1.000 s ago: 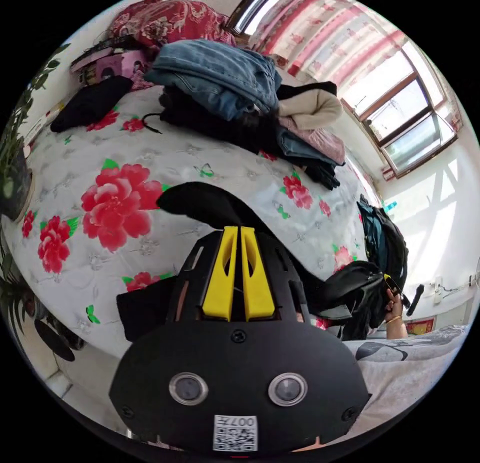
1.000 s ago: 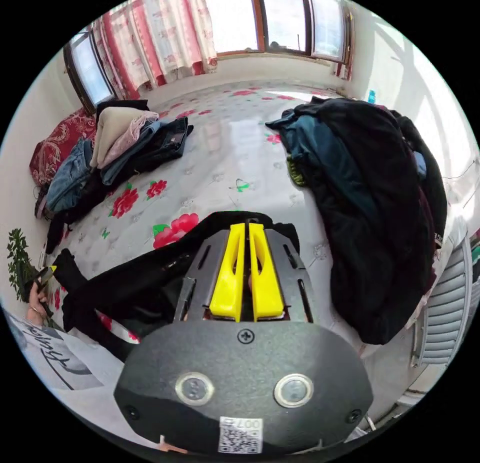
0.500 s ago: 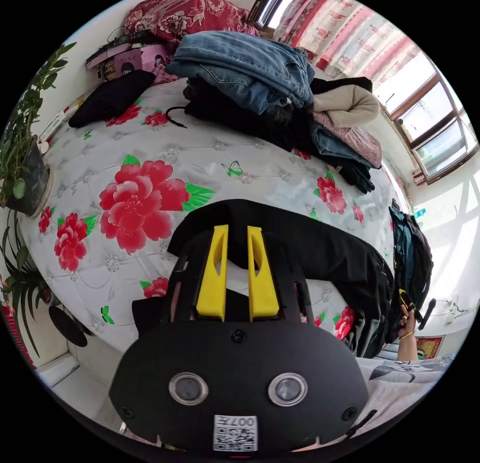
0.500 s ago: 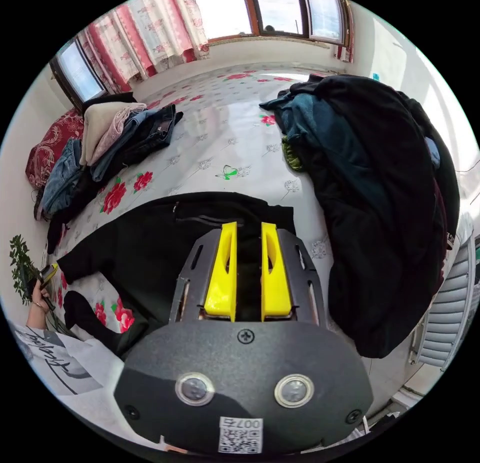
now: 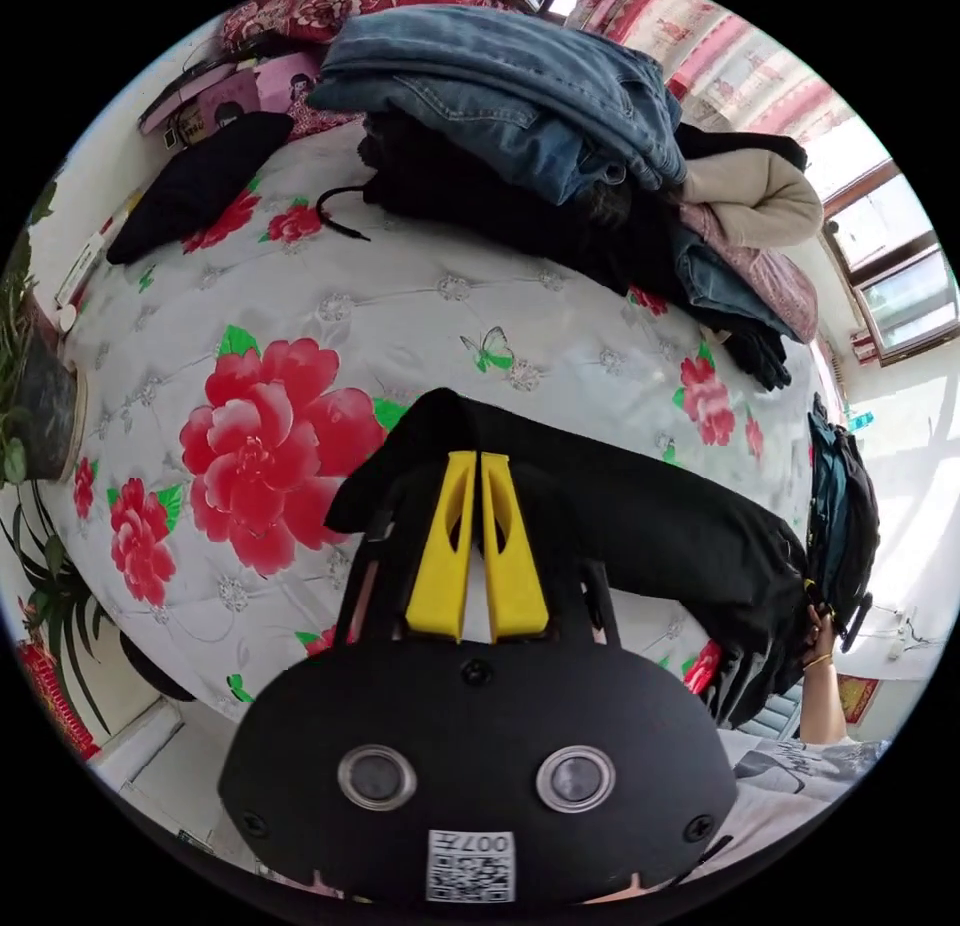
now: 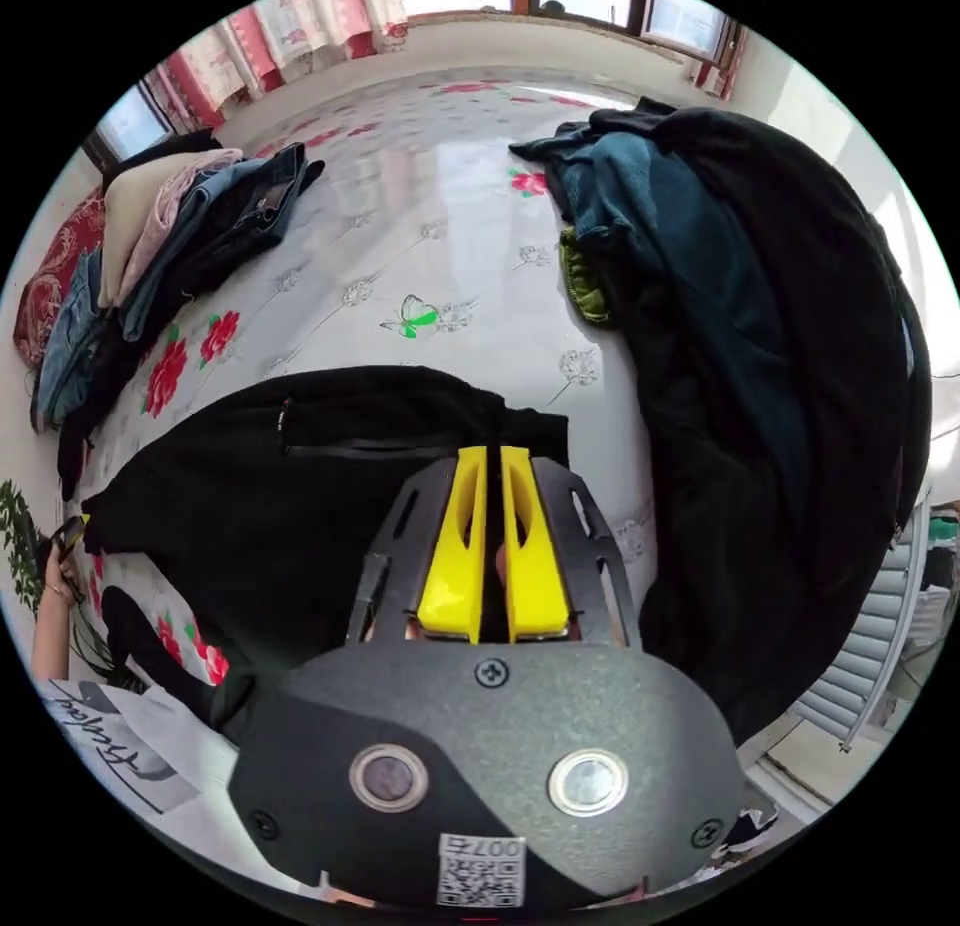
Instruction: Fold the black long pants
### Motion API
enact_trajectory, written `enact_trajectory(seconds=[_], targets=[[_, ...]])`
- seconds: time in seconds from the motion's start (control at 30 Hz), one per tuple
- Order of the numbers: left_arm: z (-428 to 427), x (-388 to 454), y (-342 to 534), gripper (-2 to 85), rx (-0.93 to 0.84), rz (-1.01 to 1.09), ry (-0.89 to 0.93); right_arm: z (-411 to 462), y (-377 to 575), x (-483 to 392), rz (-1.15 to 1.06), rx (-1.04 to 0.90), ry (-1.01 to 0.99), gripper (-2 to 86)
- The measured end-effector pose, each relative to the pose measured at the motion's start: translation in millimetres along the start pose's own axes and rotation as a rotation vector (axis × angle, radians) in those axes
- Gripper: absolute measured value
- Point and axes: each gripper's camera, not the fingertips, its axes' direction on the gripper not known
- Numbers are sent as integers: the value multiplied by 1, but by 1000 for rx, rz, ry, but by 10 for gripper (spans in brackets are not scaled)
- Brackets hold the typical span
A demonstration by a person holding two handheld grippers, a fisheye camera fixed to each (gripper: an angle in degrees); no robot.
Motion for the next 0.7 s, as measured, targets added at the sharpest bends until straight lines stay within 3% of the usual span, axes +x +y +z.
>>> enact_trajectory(seconds=[0.3, 0.5, 0.7], targets=[[-82, 29, 11, -1, 295, 77, 18, -91, -6, -45, -63, 384, 80, 1], [-38, 29, -38, 53, 182, 6, -76, -41, -54, -49, 112, 226, 73, 3], [-15, -11, -7, 79, 142, -51, -3, -18, -21, -127, -156, 142, -117, 19]])
